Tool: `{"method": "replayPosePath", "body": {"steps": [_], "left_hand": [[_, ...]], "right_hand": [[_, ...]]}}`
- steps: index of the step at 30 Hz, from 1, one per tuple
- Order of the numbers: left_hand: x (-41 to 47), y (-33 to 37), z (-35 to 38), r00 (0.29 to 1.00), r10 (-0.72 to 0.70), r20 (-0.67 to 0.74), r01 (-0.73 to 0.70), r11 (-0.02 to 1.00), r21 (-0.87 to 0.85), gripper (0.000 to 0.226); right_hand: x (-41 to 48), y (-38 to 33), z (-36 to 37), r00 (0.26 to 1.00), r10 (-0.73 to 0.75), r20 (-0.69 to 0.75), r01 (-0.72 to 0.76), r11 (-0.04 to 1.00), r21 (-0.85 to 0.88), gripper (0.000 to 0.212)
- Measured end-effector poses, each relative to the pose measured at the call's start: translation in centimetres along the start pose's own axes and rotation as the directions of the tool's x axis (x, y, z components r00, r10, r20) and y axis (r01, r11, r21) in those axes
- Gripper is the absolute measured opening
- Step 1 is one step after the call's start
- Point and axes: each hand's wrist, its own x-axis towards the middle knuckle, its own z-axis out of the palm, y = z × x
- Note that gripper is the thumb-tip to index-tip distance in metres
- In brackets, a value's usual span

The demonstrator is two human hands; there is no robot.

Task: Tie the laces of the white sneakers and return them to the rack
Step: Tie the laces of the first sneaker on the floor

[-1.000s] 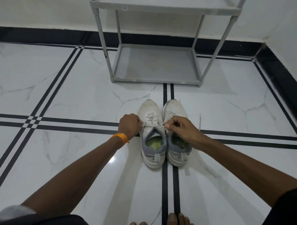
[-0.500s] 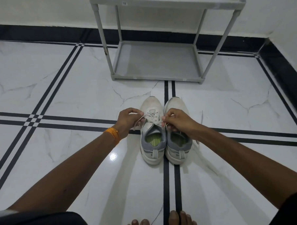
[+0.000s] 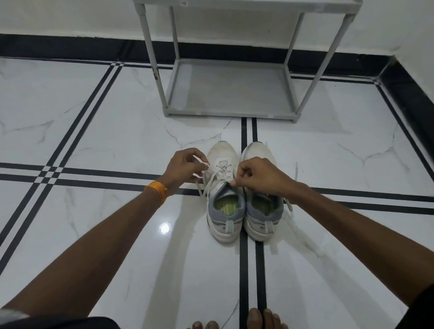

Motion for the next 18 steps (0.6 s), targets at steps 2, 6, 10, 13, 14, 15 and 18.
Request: {"method": "replayPosePath", "body": {"steps": [2,6,10,13,14,15,18], "left_hand": [[0.1,-0.5,1.2,0.989,-0.067,-0.133,0.062,0.997,-0.045,0.01],[-0.2,-2.2,3.9,0.923,-0.198,-0.331,0.181,0.98,-0.082,0.013],[-0.1,-2.9,4.7,0.929,0.057,-0.365,0.108,0.903,0.416,0.015],[0.1,-3.5,3.5,0.937,0.318,-0.146,-0.095,0.633,0.768,0.018],[0.2,-3.8,3.2,0.939,0.321,-0.125,-0.106,0.615,0.782,0.016],[0.2,-4.1,3.1,0.937,0.322,-0.134,-0.107,0.631,0.768,0.014],[0.3,-4.5,2.9,0.957,0.222,-0.187,-0.043,0.744,0.667,0.01]], "right_hand": [[-0.2,0.2,0.1,1.0,-0.009,0.005,0.009,1.0,-0.01,0.023],[-0.4,0.8,-0.2,0.995,0.091,0.045,-0.095,0.99,0.101,0.028],[-0.3,0.9,0.4,0.943,0.3,0.142,-0.331,0.84,0.43,0.032],[-0.2,1.1,0.4,0.96,0.268,0.084,-0.281,0.904,0.323,0.032],[-0.2,1.0,0.3,0.971,0.223,0.092,-0.24,0.932,0.271,0.031],[-0.2,1.0,0.2,0.976,0.18,0.124,-0.206,0.946,0.248,0.03],[-0.5,1.3,0.1,0.975,0.118,0.188,-0.172,0.937,0.305,0.027]]}}
